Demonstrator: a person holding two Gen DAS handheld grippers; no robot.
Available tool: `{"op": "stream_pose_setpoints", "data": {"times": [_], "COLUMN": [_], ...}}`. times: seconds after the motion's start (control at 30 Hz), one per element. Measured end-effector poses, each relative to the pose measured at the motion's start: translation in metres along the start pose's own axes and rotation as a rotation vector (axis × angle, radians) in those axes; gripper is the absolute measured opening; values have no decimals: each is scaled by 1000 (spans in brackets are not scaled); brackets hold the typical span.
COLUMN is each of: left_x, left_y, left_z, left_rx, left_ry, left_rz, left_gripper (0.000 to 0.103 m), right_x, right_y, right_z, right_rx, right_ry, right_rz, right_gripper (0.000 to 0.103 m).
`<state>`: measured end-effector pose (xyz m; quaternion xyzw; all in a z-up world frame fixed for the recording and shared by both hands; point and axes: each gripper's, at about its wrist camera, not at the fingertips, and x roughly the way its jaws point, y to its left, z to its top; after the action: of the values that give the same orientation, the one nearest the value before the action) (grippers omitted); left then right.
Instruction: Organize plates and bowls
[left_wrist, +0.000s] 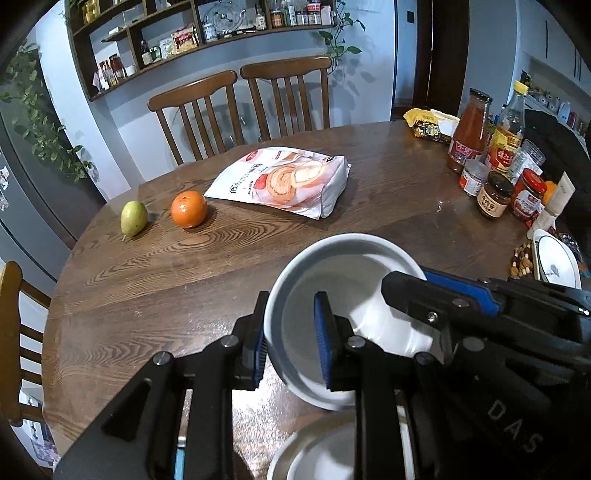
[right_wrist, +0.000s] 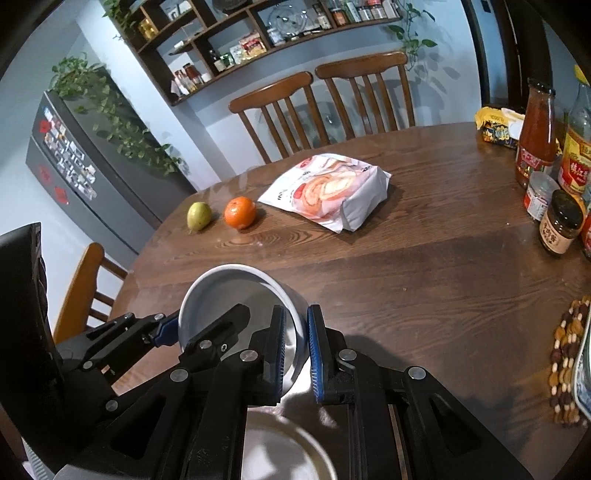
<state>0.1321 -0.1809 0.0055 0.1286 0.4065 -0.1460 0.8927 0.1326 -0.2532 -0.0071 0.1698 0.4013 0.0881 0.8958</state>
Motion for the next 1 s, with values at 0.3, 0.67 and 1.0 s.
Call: {"op": "stream_pose_setpoints", "data": {"times": [0.3,0.67,1.0], "left_x": [-22,-47,-58], "left_y": [1,-2,-3], "left_z": [-19,-39,-55], "left_rx": [0,18,34], "left_ry": [-19,-42,-44], "left_rz": [-10,-22,-39], "left_gripper": [21,21,21], "right_x": [-20,-40,-54], "right_y": [12,26,34], "right_z": [-19,-41,-61], "right_rx": [-1,-6,6], "right_ry": [-16,-33,-40], "right_rz": [1,-20,-36], "right_gripper": [15,15,15]}}
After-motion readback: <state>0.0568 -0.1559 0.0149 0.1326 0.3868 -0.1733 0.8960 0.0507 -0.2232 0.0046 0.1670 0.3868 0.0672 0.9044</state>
